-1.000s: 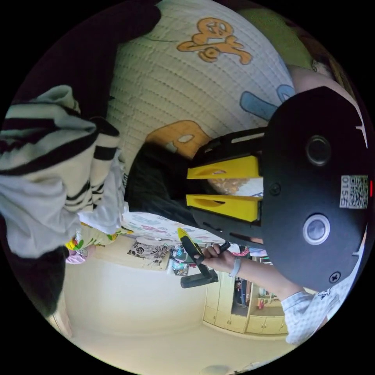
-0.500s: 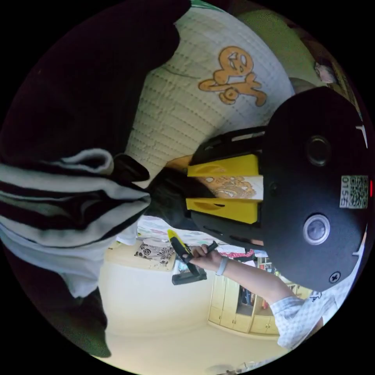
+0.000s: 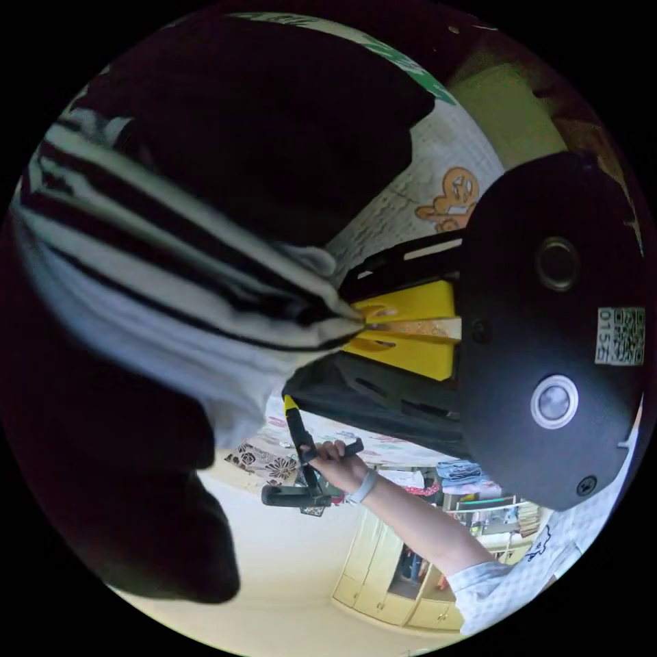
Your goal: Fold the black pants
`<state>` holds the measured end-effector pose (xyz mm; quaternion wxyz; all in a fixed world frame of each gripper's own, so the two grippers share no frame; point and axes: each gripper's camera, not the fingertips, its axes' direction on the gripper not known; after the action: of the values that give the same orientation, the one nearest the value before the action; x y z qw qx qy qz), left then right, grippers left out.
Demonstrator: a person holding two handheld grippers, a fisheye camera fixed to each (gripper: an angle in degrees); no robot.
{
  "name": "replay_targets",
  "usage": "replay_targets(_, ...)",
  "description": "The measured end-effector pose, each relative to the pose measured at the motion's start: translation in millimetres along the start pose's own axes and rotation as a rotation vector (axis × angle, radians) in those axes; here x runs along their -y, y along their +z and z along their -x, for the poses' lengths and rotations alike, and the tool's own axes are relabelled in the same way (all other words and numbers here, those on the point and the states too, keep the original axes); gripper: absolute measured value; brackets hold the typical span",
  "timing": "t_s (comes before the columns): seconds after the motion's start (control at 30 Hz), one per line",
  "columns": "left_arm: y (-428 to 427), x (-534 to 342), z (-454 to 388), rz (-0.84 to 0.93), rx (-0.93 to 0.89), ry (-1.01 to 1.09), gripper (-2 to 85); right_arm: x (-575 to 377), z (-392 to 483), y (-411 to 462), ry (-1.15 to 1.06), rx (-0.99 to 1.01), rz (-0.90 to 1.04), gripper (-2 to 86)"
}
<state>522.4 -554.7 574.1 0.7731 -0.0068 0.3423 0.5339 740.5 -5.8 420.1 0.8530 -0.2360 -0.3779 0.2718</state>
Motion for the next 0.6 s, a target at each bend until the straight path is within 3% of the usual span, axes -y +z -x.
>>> replay_targets(0.07, 11, -3, 6, 0.05, 0.098, -0.017, -0.3, -7, -12, 3, 0.032, -0.015, 0.029, 0.3)
replay_targets(0.13, 11, -5, 10, 0.043, 0.08, -0.032, 0.3, -13, -16, -1, 0.038, -0.015, 0.028, 1.0)
replay_targets(0.37, -54, -40, 25, -0.143, -0.28, -0.105, 7.1, -37, -31, -43, 0.097, 0.058, 0.004, 6.3)
replay_targets(0.5, -104, -101, 19, -0.228, -0.216, -0.101, 7.1, -39, -10, -32, 0.005, 0.075, 0.081, 7.3)
replay_targets(0.6, -110, -133, 18, -0.154, -0.098, -0.135, 7.1, -27, -2, -18, 0.014, 0.12, 0.082, 7.5)
